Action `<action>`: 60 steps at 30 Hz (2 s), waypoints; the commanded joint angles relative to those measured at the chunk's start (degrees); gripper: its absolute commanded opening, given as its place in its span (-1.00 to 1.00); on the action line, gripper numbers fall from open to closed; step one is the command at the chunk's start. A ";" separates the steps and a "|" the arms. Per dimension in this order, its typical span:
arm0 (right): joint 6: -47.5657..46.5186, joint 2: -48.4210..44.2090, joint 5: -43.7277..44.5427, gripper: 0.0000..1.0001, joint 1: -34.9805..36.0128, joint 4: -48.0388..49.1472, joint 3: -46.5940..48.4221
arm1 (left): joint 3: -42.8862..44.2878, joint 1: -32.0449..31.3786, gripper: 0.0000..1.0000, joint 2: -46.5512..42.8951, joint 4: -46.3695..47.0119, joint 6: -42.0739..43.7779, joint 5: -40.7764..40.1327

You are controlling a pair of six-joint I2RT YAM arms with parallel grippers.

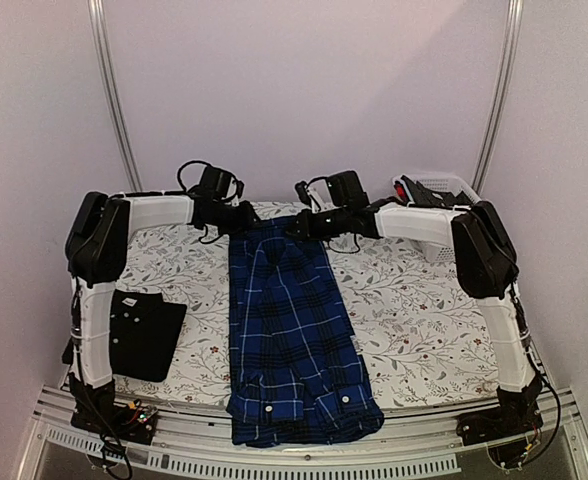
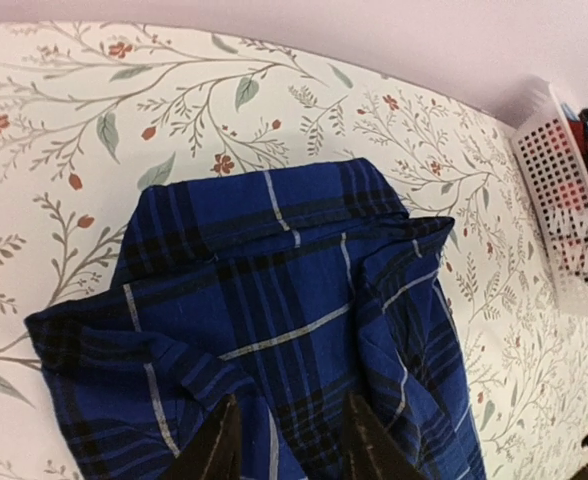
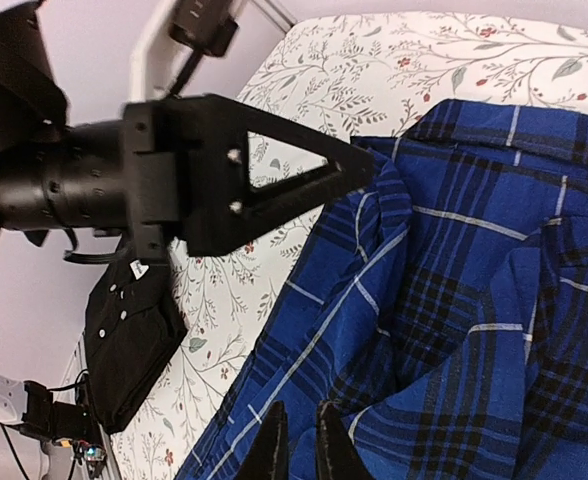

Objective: Fold and stack the long sleeve shirts
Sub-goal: Adjust the rectangle-folded shirt at the center of the board.

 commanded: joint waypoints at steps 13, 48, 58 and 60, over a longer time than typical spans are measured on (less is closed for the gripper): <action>15.26 22.59 3.06 -0.99 -0.41 4.96 17.99 | -12.51 -3.34 -0.69 -7.13 2.67 -3.42 8.55; -5.24 -3.94 5.37 -0.08 -5.22 -8.65 -3.76 | 11.34 1.54 -0.09 1.57 -8.74 -1.52 9.45; -6.96 -10.04 1.55 0.24 -5.12 -0.50 -13.24 | -16.78 0.76 -0.01 -13.52 2.00 -5.26 9.45; -5.67 -8.85 -1.00 0.25 -5.13 2.66 -11.26 | -17.78 -0.08 -0.01 -13.85 2.03 -4.91 9.54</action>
